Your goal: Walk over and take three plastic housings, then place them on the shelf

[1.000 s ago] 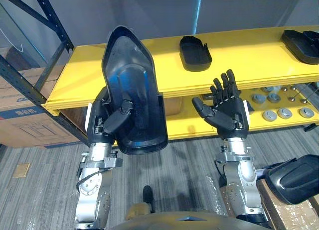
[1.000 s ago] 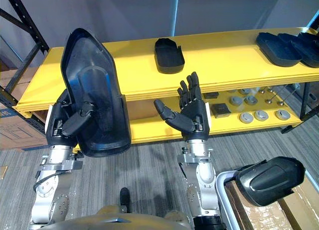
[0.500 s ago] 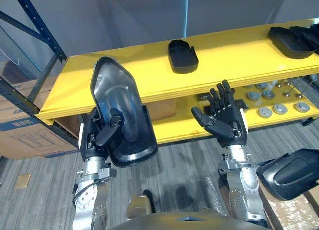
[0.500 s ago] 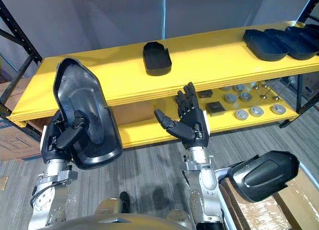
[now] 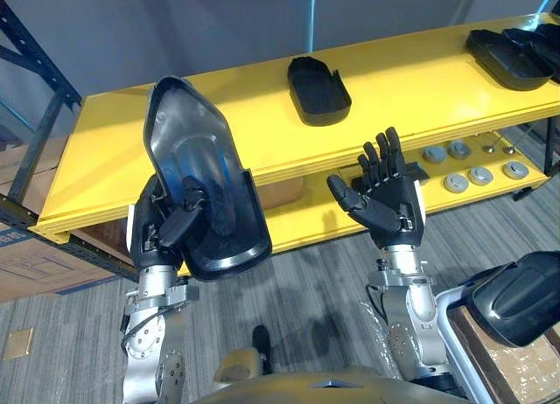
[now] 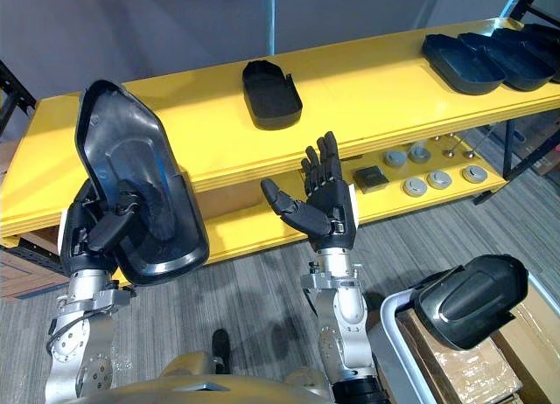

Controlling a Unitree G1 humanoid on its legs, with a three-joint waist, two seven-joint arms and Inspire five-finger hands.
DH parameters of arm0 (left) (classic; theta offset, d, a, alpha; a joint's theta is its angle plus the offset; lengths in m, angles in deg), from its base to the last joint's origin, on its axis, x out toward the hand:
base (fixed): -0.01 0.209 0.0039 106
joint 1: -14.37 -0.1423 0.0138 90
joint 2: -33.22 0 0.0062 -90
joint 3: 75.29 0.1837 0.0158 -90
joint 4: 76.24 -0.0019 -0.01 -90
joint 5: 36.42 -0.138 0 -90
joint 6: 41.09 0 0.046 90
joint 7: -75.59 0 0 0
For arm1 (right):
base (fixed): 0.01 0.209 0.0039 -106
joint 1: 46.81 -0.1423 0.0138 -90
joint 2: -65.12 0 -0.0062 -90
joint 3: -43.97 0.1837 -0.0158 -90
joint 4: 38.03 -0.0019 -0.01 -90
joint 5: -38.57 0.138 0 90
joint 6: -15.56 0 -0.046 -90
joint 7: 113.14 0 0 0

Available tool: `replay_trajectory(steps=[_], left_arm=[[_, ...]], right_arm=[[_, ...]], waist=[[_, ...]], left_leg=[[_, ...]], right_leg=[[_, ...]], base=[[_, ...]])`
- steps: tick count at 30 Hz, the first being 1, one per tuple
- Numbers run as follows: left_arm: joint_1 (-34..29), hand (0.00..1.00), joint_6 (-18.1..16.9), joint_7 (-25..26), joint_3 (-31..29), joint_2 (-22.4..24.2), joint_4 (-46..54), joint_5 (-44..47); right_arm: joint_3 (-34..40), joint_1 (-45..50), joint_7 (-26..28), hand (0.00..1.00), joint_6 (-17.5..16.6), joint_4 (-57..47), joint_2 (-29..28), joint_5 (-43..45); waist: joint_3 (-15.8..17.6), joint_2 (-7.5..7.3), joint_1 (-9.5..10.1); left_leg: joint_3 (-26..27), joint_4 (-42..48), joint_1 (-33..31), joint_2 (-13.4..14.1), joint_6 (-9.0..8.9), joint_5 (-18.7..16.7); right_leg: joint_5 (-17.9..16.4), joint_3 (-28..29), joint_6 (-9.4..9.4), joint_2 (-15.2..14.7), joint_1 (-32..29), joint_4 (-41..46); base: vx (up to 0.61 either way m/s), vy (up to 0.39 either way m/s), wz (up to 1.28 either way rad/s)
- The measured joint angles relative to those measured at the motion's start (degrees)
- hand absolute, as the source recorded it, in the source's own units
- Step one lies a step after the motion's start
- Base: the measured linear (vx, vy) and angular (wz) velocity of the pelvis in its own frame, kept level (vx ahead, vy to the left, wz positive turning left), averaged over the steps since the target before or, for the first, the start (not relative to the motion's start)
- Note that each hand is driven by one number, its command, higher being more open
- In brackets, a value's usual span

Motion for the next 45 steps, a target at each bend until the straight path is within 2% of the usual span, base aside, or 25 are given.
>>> replay_trajectory(steps=[3,6,10,12,15,20,26,32,34,37,40,44,45], left_arm=[[1.9,0.00,0.2,0.3,0.1,0.0,0.2,-0.5],[5.8,0.00,0.2,3.0,-0.8,-0.5,-0.9,-2.7],[16.0,0.00,0.2,9.2,-4.9,-6.2,-8.7,-6.0],[23.4,0.00,0.2,13.1,-8.0,-9.1,-15.8,-6.2],[30.7,0.00,0.2,18.4,-10.2,-12.3,-24.3,-6.6],[39.7,0.00,0.2,21.4,-11.0,-18.3,-33.1,-4.5],[52.2,0.00,0.7,23.9,-11.0,-21.7,-35.7,1.7],[63.5,0.00,6.4,25.6,-7.8,-25.9,-42.2,5.5],[65.8,0.00,8.3,25.7,-5.9,-27.0,-44.1,5.7],[70.2,0.00,12.0,26.0,-2.9,-29.1,-46.6,7.0],[74.9,0.00,12.7,26.0,-0.5,-30.2,-48.2,9.5],[77.6,0.00,12.8,25.6,2.0,-33.5,-50.6,11.5],[78.5,1.00,12.9,25.4,2.0,-33.7,-51.9,11.6]], right_arm=[[0.1,0.0,-0.6,1.00,0.6,0.0,-0.1,0.0],[0.1,0.1,-1.2,1.00,2.1,0.0,0.0,0.0],[0.1,0.5,-0.7,1.00,5.0,0.0,0.1,0.1],[-0.2,1.6,0.2,1.00,7.4,0.0,0.5,0.1],[-0.9,3.8,1.0,1.00,10.2,0.0,1.4,0.1],[-2.4,6.5,3.3,1.00,12.9,0.0,3.2,0.1],[-8.1,6.7,3.4,1.00,13.4,-2.5,4.5,0.2],[-14.7,4.9,0.0,1.00,13.3,-4.8,4.2,0.8],[-15.4,4.1,-1.8,1.00,13.3,-4.8,4.2,0.8],[-15.2,2.0,-3.8,1.00,13.1,-4.8,3.8,0.8],[-14.9,1.4,-5.8,1.00,12.2,-4.8,3.8,0.9],[-15.7,-0.9,-7.4,1.00,12.2,-4.8,3.8,0.8],[-15.7,-1.6,-7.9,1.00,12.2,-4.7,3.9,0.8]], waist=[[0.0,-0.06,-0.06],[0.0,-0.11,-0.67],[0.1,-0.30,-1.96],[0.2,-0.75,-2.95],[0.3,-1.09,-3.98],[1.5,-1.41,-6.26],[4.5,-1.51,-7.75],[10.7,-2.57,-7.67],[11.8,-2.78,-7.65],[15.2,-3.10,-7.65],[16.0,-3.19,-7.54],[16.0,-3.16,-7.26],[16.0,-3.14,-7.24]], left_leg=[[-0.1,0.0,-0.3,0.2,-0.03,0.2],[0.3,0.0,-0.3,0.2,0.13,0.4],[1.4,0.0,0.0,0.4,0.17,0.4],[2.5,0.0,0.1,0.6,0.09,0.3],[4.1,0.3,0.0,1.0,0.01,-0.3],[5.5,0.4,0.0,1.1,0.08,-0.3],[6.1,1.5,-3.8,1.5,0.56,-0.1],[5.5,2.4,-7.1,1.6,1.15,0.3],[5.3,2.6,-9.0,1.6,1.47,0.6],[4.8,2.6,-10.3,1.4,1.94,0.9],[3.2,2.8,-12.6,1.2,1.98,1.3],[2.6,2.8,-13.5,1.3,1.80,1.6],[2.1,2.8,-13.6,1.6,1.75,1.7]], right_leg=[[0.6,-0.1,0.12,0.4,0.1,-1.1],[1.6,0.0,0.14,0.5,0.4,-2.5],[2.5,1.2,0.37,0.6,0.5,-3.5],[2.5,2.4,0.36,0.6,-0.4,-3.2],[2.5,4.2,0.37,0.5,-1.8,-2.6],[2.3,6.2,0.28,0.4,-3.7,-1.1],[2.6,7.4,0.64,0.5,-8.1,0.0],[3.5,7.5,0.98,0.7,-10.8,-0.2],[4.1,7.5,1.01,0.7,-12.1,-0.4],[5.0,7.2,1.17,0.7,-12.6,-1.5],[5.2,6.0,1.13,0.8,-13.7,-2.2],[5.2,6.1,1.11,0.8,-14.3,-2.2],[5.2,6.1,1.11,0.8,-14.3,-2.2]], base=[[0.00,0.003,-0.03],[0.02,0.009,-0.06],[0.00,0.014,-0.16],[-0.03,0.016,-0.27],[-0.03,0.024,-0.31],[-0.02,0.021,-0.19],[-0.03,0.016,-0.05],[0.00,0.005,0.04],[0.01,0.011,0.08],[0.02,0.014,0.08],[0.02,-0.001,0.19],[0.04,-0.015,0.00],[0.00,0.000,0.00]])
